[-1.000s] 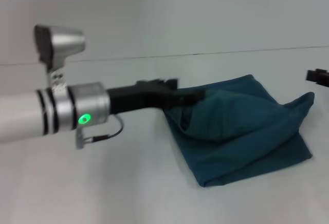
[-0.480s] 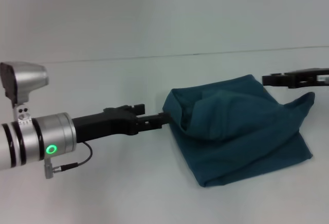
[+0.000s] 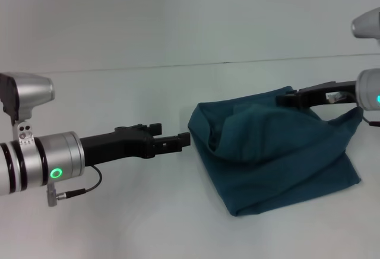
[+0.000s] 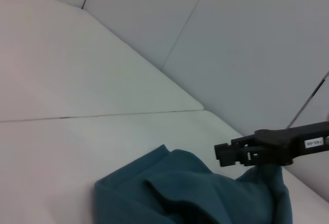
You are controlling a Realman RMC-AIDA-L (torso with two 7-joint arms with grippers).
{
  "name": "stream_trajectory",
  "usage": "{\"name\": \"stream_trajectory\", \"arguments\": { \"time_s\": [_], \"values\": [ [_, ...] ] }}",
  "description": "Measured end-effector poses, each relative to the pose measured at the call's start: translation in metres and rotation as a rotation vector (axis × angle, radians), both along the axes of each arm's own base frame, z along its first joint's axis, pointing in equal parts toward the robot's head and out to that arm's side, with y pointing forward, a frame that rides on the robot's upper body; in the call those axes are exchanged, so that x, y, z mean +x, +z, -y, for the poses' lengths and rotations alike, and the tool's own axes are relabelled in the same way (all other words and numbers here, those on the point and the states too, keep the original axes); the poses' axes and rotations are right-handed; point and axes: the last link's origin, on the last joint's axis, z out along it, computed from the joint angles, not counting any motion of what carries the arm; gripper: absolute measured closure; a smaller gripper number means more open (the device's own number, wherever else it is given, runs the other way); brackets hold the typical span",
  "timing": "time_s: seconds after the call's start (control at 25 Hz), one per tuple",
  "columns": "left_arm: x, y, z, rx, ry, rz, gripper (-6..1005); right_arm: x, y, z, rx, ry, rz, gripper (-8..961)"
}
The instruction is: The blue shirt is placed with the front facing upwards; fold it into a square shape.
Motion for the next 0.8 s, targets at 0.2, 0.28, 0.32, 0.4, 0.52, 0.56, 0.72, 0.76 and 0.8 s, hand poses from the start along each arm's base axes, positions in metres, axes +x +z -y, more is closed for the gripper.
{"name": "stream_trajectory", "arguments": {
  "time_s": [0.2,0.28,0.32,0.4,0.52,0.56,0.72,0.76,0.8],
  "values": [
    [0.001,0.000,-0.001,0.002,0.001,0.000,49,-0.002,-0.003,-0.007,0.039,-0.015,0.007,602],
    [0.001,0.000,-0.002,0.004,0.005,0.000,49,-0.005,-0.002,-0.009,0.044,-0.014,0.003,602],
    [0.002,0.000,-0.002,0.004,0.005,0.000,49,-0.006,-0.002,-0.010,0.045,-0.013,0.002,601],
    [0.002,0.001,-0.003,0.005,0.005,0.001,49,-0.007,-0.003,-0.010,0.044,-0.011,0.002,601],
    [0.002,0.001,-0.004,0.009,0.007,-0.001,49,-0.007,-0.003,-0.010,0.040,-0.006,0.002,600],
    [0.002,0.001,-0.004,0.011,0.009,-0.002,49,-0.007,-0.002,-0.009,0.038,-0.004,0.003,600],
    [0.001,0.001,-0.005,0.019,0.017,-0.006,49,-0.007,-0.001,-0.007,0.029,0.013,0.005,600],
    [0.000,0.001,-0.006,0.022,0.019,-0.007,49,-0.009,0.000,-0.007,0.022,0.029,0.005,599],
    [-0.001,0.001,-0.006,0.027,0.023,-0.010,49,-0.011,0.001,-0.006,0.016,0.044,0.005,599]
  ]
}}
